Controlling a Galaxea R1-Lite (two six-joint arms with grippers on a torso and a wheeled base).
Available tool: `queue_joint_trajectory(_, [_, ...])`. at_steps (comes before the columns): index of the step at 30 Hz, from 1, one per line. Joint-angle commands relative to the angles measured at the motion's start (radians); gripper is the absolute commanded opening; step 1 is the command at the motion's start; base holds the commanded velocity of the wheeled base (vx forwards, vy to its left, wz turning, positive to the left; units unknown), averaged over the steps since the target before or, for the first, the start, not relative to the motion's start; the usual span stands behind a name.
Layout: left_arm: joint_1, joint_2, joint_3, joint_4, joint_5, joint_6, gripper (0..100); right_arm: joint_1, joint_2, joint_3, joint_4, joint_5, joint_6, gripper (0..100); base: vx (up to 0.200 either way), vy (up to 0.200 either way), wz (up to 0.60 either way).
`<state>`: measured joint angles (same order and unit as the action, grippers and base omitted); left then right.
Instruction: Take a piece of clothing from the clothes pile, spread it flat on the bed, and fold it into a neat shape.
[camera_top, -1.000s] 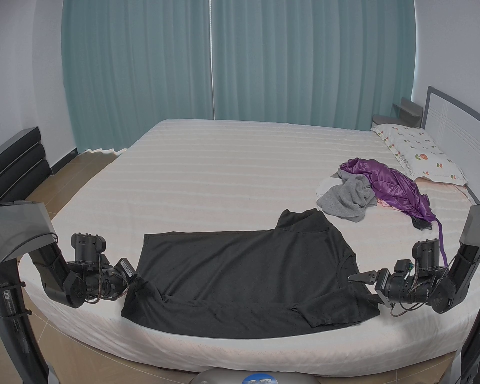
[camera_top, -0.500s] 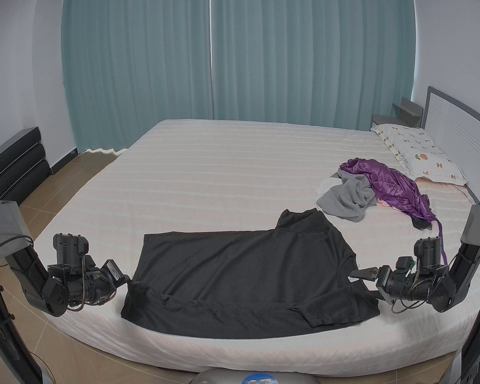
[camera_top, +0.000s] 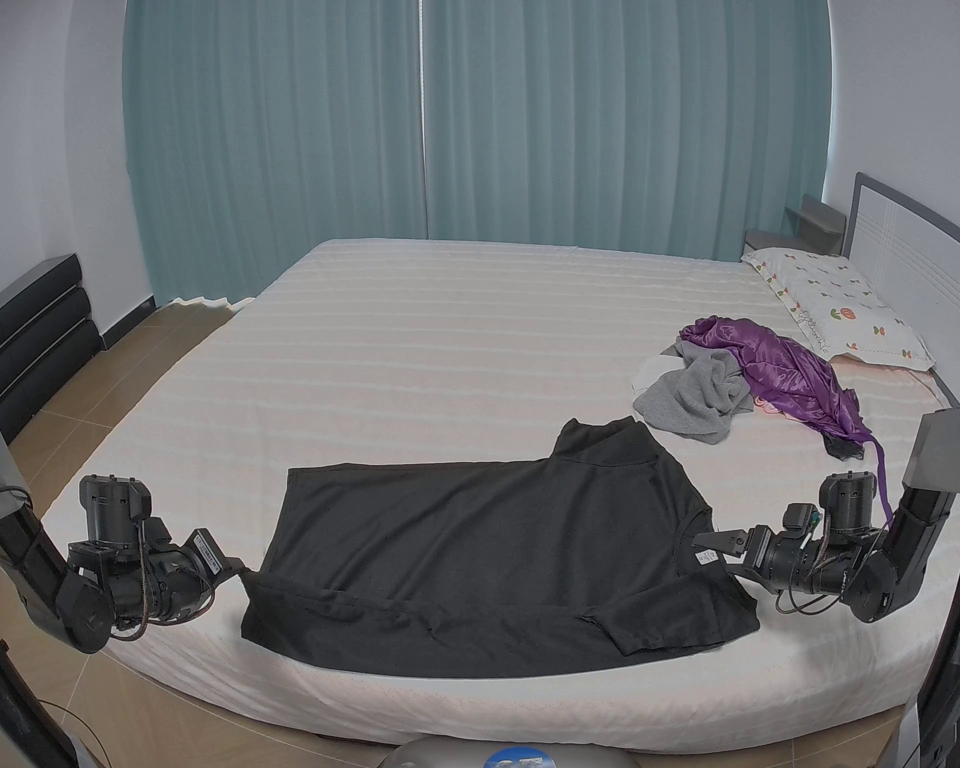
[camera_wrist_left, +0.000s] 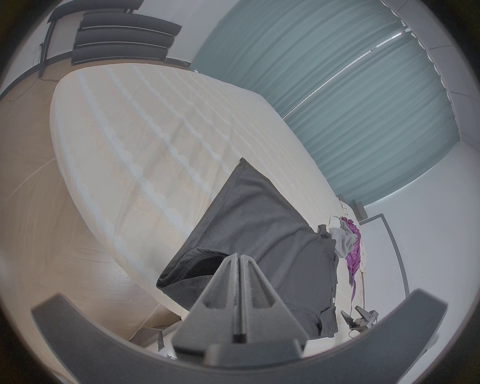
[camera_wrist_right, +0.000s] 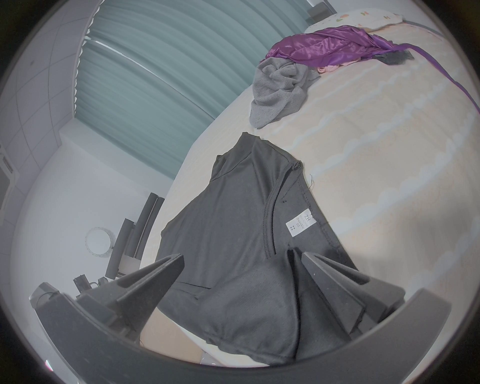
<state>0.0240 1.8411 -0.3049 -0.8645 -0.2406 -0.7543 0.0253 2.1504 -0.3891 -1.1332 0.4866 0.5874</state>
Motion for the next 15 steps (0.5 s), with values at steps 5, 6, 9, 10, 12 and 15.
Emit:
queue_joint_trajectory(5, [0.001,-0.008,0.003,-0.001,-0.002,-0.002,0,0.01,0.063,-0.031,0.01,0.007,-0.038,100,0.0,0.0,0.0])
queue_joint_trajectory(6, [0.001,-0.005,0.003,-0.001,-0.002,-0.002,0,0.015,0.094,-0.034,0.007,0.007,-0.07,100,0.0,0.0,0.0])
queue_joint_trajectory(9, [-0.001,-0.003,0.003,-0.001,-0.003,-0.002,0,0.021,0.134,-0.043,0.004,0.007,-0.115,100,0.0,0.0,0.0])
queue_joint_trajectory(10, [0.001,-0.003,0.003,-0.001,-0.003,-0.002,0,0.021,0.144,-0.047,0.006,0.007,-0.118,100,0.0,0.0,0.0])
queue_joint_trajectory(12, [0.001,-0.003,0.001,-0.001,-0.003,-0.002,0,0.025,0.158,-0.053,0.004,0.006,-0.121,100,0.0,0.0,0.0])
queue_joint_trajectory(15, [0.001,-0.002,-0.002,-0.001,-0.003,-0.002,0,0.025,0.175,-0.056,0.003,0.006,-0.138,100,0.0,0.0,0.0])
